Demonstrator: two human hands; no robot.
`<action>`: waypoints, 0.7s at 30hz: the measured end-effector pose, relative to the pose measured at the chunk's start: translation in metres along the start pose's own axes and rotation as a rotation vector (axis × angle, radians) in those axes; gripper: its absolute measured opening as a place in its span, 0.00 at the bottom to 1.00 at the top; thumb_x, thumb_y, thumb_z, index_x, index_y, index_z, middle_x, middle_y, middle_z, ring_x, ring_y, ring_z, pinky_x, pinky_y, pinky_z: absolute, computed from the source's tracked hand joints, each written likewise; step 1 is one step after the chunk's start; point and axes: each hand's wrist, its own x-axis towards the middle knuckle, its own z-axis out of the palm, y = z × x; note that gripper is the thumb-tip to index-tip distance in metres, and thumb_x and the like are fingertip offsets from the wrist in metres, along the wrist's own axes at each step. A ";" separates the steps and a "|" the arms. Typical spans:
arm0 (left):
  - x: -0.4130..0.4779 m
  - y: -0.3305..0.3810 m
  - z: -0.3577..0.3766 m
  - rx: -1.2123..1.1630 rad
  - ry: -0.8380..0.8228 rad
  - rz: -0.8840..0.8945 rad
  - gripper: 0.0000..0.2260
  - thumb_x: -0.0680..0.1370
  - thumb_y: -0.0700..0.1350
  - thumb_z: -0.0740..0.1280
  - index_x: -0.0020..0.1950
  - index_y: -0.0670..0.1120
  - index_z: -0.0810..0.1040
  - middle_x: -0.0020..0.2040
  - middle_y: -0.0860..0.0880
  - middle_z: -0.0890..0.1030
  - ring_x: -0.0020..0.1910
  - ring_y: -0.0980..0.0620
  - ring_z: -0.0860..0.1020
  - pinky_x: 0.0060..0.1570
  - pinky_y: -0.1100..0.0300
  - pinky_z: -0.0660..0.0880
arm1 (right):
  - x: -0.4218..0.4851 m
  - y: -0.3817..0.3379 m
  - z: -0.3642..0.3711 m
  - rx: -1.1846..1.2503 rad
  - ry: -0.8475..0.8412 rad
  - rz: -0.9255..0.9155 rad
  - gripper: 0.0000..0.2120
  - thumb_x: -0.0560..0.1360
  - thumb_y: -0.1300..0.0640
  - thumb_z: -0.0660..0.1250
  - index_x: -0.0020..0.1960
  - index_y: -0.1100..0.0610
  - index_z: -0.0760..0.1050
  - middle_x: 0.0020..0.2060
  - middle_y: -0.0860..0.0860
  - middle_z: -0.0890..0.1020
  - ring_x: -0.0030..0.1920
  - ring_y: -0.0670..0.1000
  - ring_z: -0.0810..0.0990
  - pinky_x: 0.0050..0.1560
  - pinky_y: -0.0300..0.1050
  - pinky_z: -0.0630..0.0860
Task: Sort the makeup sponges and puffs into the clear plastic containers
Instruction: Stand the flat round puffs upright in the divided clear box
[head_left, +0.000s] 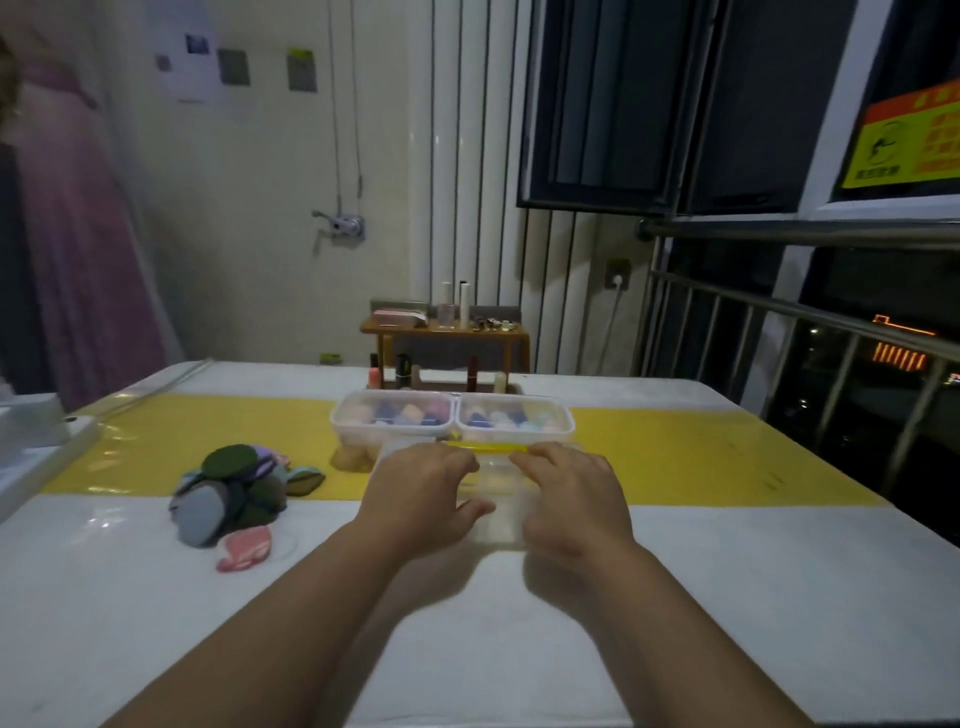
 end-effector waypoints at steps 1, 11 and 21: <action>-0.002 -0.008 -0.003 0.003 -0.001 -0.017 0.22 0.72 0.66 0.64 0.58 0.54 0.79 0.54 0.53 0.83 0.54 0.50 0.80 0.52 0.55 0.75 | 0.005 -0.006 0.003 -0.013 -0.012 -0.028 0.36 0.63 0.46 0.57 0.73 0.43 0.68 0.70 0.44 0.72 0.70 0.49 0.69 0.69 0.45 0.60; 0.017 -0.050 -0.024 0.027 -0.210 0.039 0.26 0.66 0.61 0.73 0.63 0.61 0.75 0.61 0.60 0.79 0.56 0.56 0.75 0.54 0.57 0.75 | 0.050 0.011 0.001 -0.049 -0.068 -0.233 0.37 0.60 0.28 0.56 0.66 0.40 0.76 0.58 0.41 0.78 0.59 0.50 0.75 0.61 0.45 0.70; 0.000 -0.060 -0.014 0.024 -0.117 0.164 0.33 0.64 0.58 0.78 0.67 0.61 0.72 0.63 0.58 0.72 0.58 0.54 0.73 0.52 0.58 0.74 | 0.036 0.025 0.019 0.125 0.059 -0.323 0.36 0.59 0.31 0.64 0.63 0.46 0.76 0.61 0.44 0.74 0.60 0.50 0.73 0.60 0.46 0.68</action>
